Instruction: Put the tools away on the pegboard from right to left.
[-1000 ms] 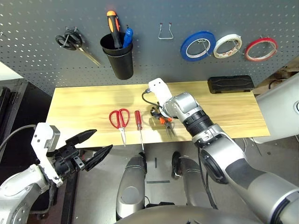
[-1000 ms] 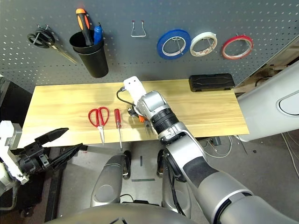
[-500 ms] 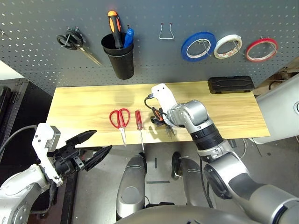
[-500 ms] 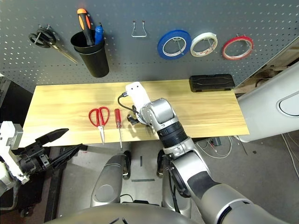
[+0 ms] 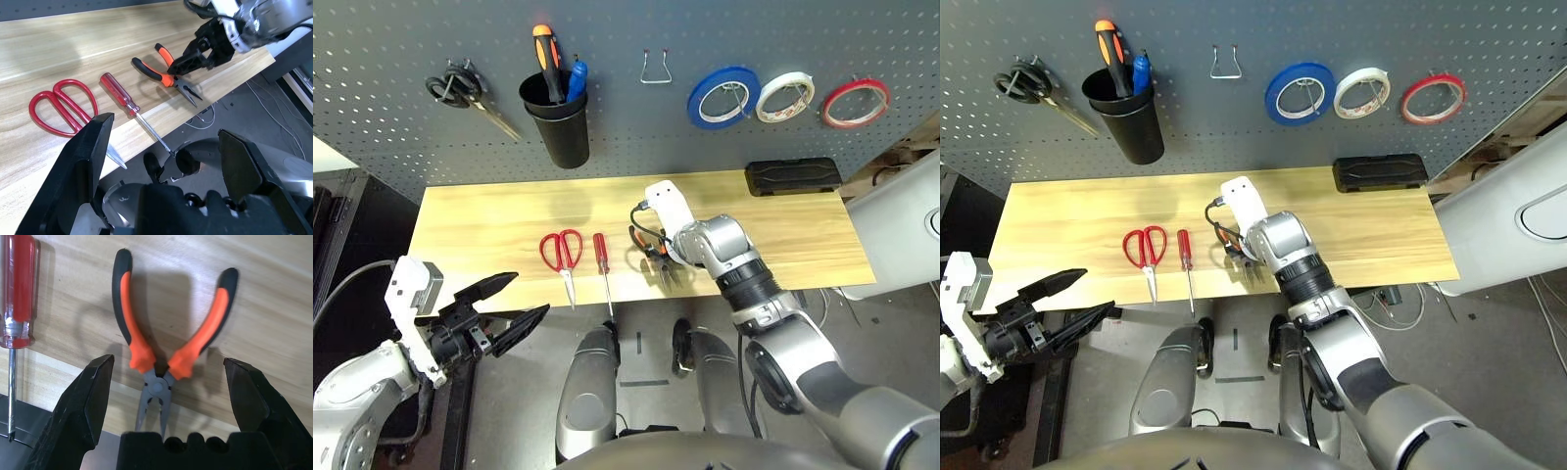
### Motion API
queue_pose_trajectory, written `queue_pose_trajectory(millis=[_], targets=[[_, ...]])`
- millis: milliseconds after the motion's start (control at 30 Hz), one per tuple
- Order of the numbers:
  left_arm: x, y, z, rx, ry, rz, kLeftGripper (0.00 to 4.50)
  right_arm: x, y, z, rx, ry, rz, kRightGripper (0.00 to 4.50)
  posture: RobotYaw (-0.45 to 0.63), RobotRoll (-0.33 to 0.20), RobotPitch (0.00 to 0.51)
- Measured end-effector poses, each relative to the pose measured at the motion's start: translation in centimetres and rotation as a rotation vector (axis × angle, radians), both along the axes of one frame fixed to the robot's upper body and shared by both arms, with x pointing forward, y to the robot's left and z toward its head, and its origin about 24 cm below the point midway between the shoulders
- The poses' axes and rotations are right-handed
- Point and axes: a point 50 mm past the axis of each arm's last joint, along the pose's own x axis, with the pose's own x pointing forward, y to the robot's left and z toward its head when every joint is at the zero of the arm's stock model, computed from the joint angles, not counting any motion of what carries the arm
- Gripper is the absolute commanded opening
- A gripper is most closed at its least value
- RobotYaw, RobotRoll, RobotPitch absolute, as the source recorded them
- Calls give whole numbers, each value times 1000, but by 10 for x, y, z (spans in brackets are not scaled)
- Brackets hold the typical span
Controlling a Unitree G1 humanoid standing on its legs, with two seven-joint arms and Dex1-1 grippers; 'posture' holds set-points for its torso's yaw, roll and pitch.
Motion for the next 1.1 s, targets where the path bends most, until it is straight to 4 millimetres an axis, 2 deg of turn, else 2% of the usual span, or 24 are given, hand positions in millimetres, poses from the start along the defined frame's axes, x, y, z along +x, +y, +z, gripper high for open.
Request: queue_pose_trajectory(millis=[133, 733, 1100], targets=[[0, 0, 0, 0, 1, 0, 4500, 2, -1, -8, -22, 12, -11, 4475, 266, 0, 216], [2, -1, 1, 0, 6, -4, 4500, 8, -10, -16, 0, 36, -92, 4475, 256, 0, 215], [2, -2, 1, -1, 15, -10, 4500, 14, -10, -20, 24, 26, -111, 4475, 269, 0, 227]])
